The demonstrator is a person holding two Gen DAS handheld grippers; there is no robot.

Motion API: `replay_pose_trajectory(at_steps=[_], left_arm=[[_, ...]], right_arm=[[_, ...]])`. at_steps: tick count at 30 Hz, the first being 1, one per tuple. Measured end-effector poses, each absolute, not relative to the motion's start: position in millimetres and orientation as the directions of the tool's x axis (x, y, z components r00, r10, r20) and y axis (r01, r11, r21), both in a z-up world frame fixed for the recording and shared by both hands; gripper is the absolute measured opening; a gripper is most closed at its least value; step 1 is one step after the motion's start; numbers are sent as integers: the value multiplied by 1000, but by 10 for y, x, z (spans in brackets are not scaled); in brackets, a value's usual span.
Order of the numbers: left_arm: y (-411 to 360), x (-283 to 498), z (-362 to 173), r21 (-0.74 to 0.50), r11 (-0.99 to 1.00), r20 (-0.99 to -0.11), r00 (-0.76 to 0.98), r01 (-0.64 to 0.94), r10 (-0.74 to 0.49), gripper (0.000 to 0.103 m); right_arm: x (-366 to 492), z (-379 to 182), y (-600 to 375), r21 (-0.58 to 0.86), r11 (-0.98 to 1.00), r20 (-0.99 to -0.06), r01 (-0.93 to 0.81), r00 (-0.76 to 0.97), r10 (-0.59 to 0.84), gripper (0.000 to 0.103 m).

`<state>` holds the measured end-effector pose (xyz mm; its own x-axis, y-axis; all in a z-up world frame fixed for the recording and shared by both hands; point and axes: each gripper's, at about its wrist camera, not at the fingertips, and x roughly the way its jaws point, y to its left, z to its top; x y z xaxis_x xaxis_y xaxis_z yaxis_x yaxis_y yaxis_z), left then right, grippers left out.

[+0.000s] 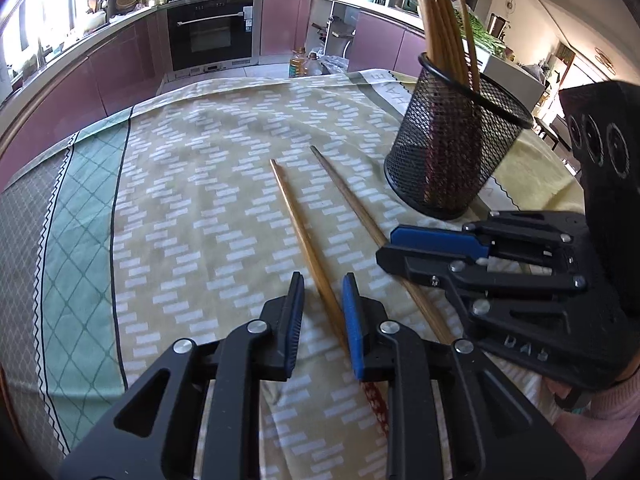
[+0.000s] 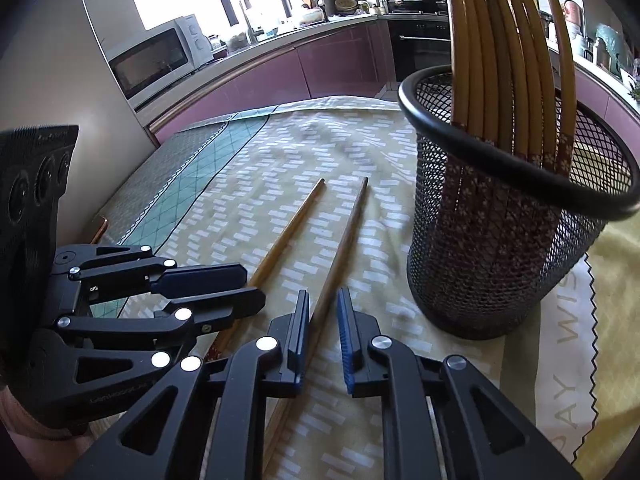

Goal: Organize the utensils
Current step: 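Close the right gripper on one chopstick while the left gripper grasps the other, then lift the right gripper's chopstick over the mesh cup while the left gripper lowers its own in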

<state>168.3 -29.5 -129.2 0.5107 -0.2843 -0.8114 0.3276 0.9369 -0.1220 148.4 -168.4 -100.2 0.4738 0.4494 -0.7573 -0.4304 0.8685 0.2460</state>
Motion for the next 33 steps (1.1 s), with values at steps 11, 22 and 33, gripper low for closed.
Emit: replay_pose_trajectory(at_steps=[11, 22, 33], left_arm=[[-342, 1785, -1300, -120, 948, -808, 527, 293, -265, 10], [-288, 1570, -1264, -153, 947, -798, 530, 282, -286, 8], [-377, 1531, -1301, -111, 936, -819, 504, 333, -276, 8]], right_arm=[[1513, -1019, -1777, 303, 869, -739, -391, 480, 474, 7], [1325, -924, -1863, 333, 836, -717, -436, 459, 525, 6], [1316, -1004, -1729, 253, 849, -755, -465, 454, 473, 10]])
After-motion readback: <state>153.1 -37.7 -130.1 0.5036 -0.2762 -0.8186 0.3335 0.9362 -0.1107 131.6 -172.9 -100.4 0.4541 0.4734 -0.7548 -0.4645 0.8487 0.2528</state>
